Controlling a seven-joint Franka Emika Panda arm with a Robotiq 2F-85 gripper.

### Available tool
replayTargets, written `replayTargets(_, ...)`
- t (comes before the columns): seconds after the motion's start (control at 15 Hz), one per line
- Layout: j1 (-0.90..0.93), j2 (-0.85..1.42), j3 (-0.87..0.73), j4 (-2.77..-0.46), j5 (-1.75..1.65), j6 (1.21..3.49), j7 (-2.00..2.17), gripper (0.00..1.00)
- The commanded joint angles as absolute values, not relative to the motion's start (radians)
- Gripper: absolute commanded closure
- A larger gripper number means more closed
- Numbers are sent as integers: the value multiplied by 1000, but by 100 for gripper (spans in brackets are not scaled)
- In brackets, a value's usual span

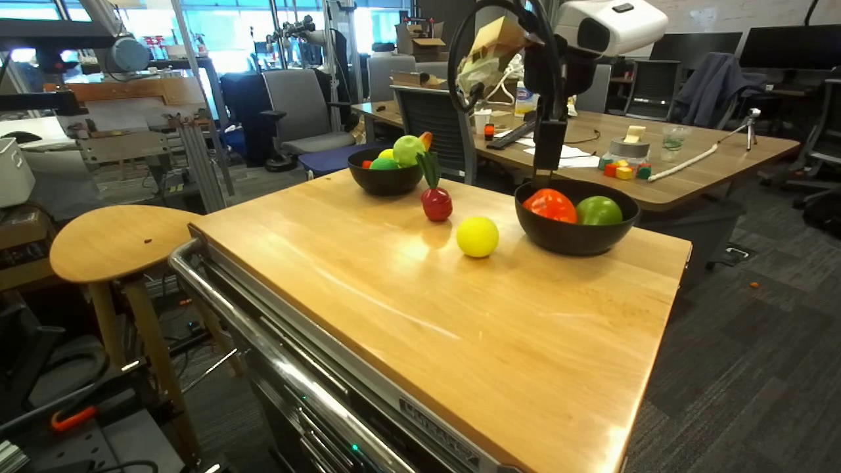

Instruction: Take the fruits and vegetables out of the bowls and put them on the table

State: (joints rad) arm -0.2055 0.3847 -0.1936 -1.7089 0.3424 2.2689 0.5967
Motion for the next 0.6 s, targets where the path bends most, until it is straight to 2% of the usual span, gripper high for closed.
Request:
replayTargets(0.0,-190,435,-216,-1645,285,2278,639,0)
replayTargets(0.53,-201,536,-231,-1522,232,2278,675,0)
